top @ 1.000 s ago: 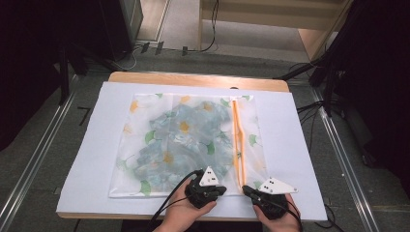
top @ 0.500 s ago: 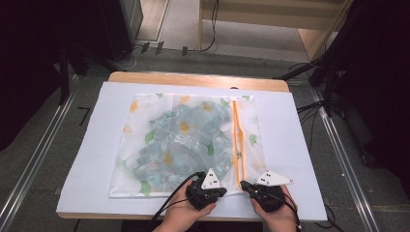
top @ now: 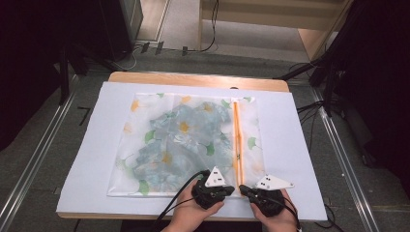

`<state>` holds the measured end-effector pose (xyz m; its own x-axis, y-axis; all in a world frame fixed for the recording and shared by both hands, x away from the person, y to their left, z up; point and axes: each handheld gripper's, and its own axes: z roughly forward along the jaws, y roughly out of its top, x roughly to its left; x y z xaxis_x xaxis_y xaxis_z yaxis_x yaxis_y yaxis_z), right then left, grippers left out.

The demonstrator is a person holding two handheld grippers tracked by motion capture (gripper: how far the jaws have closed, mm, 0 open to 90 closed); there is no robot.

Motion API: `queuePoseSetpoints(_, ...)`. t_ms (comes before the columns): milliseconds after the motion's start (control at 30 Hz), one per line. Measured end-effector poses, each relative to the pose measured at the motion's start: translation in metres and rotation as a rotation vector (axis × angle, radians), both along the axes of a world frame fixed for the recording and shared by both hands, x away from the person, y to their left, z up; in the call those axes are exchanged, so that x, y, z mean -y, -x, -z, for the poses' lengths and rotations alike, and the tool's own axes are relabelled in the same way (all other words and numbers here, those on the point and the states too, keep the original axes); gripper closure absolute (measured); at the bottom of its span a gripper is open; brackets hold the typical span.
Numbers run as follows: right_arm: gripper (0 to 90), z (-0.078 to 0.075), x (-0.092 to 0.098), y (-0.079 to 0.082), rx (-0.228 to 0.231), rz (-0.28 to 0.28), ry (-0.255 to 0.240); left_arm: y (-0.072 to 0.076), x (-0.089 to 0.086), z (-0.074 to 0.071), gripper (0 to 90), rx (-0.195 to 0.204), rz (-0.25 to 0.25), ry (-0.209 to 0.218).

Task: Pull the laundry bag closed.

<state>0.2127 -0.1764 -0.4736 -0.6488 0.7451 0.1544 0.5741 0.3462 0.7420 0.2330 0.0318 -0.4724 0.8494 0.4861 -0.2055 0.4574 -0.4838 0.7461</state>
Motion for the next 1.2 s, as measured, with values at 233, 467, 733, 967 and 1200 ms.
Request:
queuePoseSetpoints(233,90.0,0.001,0.001,-0.002,-0.015,0.005,-0.012,0.004,0.012,0.006,90.0,-0.015,0.03,-0.072)
queuePoseSetpoints(467,90.0,0.002,-0.001,-0.004,-0.032,0.021,-0.022,0.004,0.013,0.007,90.0,-0.019,0.051,-0.076)
queuePoseSetpoints(733,90.0,0.002,0.001,-0.004,-0.033,0.021,-0.031,0.002,0.005,-0.002,90.0,-0.001,-0.005,0.052)
queuePoseSetpoints(967,90.0,0.003,0.001,-0.003,-0.029,0.024,-0.031,0.0,0.013,0.005,90.0,-0.022,-0.01,-0.075)
queuePoseSetpoints(1200,90.0,0.002,-0.001,-0.003,-0.031,0.031,-0.025,0.0,0.013,0.006,90.0,-0.019,-0.006,-0.085)
